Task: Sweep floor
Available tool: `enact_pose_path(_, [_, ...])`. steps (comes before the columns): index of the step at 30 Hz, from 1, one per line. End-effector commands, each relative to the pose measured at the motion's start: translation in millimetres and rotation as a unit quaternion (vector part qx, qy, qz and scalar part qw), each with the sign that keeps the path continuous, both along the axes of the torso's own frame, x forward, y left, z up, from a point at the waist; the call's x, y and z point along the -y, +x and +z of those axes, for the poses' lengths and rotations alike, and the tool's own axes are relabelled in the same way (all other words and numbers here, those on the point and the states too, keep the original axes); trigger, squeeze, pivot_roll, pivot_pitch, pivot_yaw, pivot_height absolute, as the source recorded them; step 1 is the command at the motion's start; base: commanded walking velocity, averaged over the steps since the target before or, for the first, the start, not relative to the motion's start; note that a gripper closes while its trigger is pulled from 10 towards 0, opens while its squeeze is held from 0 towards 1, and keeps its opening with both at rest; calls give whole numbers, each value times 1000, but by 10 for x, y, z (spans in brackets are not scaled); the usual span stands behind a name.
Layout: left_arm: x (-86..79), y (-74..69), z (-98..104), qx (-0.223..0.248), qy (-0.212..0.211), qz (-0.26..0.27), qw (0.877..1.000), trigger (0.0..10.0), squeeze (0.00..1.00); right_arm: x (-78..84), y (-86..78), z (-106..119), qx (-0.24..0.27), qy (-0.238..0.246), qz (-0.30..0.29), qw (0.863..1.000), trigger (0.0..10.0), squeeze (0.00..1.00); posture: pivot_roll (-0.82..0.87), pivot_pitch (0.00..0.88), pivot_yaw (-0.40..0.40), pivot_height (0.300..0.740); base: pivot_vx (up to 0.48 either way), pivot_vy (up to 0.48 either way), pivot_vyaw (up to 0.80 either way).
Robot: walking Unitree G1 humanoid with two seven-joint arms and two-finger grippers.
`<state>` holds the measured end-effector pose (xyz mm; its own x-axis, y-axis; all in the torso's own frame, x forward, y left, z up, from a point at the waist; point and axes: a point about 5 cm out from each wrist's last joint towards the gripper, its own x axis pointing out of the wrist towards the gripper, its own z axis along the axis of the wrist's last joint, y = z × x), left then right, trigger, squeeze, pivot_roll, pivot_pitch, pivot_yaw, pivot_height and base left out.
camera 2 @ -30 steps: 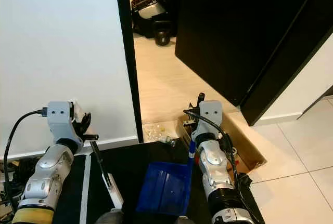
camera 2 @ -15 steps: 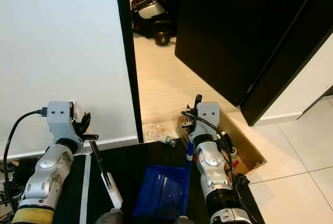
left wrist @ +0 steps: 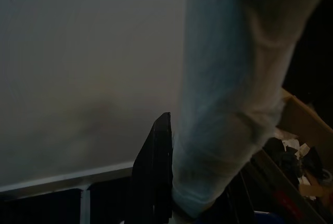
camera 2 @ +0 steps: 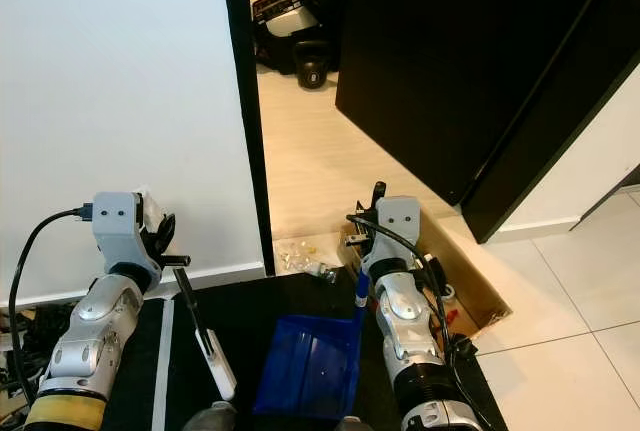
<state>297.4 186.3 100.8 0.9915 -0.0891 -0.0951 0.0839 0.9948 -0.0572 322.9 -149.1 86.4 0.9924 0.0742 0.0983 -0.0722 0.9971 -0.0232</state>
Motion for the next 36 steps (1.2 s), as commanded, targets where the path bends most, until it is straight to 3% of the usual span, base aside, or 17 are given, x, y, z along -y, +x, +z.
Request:
enact_pose_path(1, [10, -5, -5, 4, 8, 0, 1000, 10000, 0, -7, 8, 26, 10, 2, 1, 1000, 10000, 0, 162, 58, -1, 740, 0, 0, 0])
enact_pose_path(14, [18, -3, -28, 3, 10, -3, 1000, 10000, 0, 4, -9, 2, 8, 0, 3, 1000, 10000, 0, 155, 51, 2, 740, 0, 0, 0])
enact_pose_path(20, [3, -54, -6, 53, 14, -7, 998, 10000, 0, 51, -66, -154, -29, 17, -7, 999, 10000, 0, 153, 51, -3, 740, 0, 0, 0])
enact_pose_path(36, [16, -100, -124, 40, 15, -9, 999, 10000, 0, 77, -110, -217, -29, 4, -6, 1000, 10000, 0, 152, 46, 1, 740, 0, 0, 0])
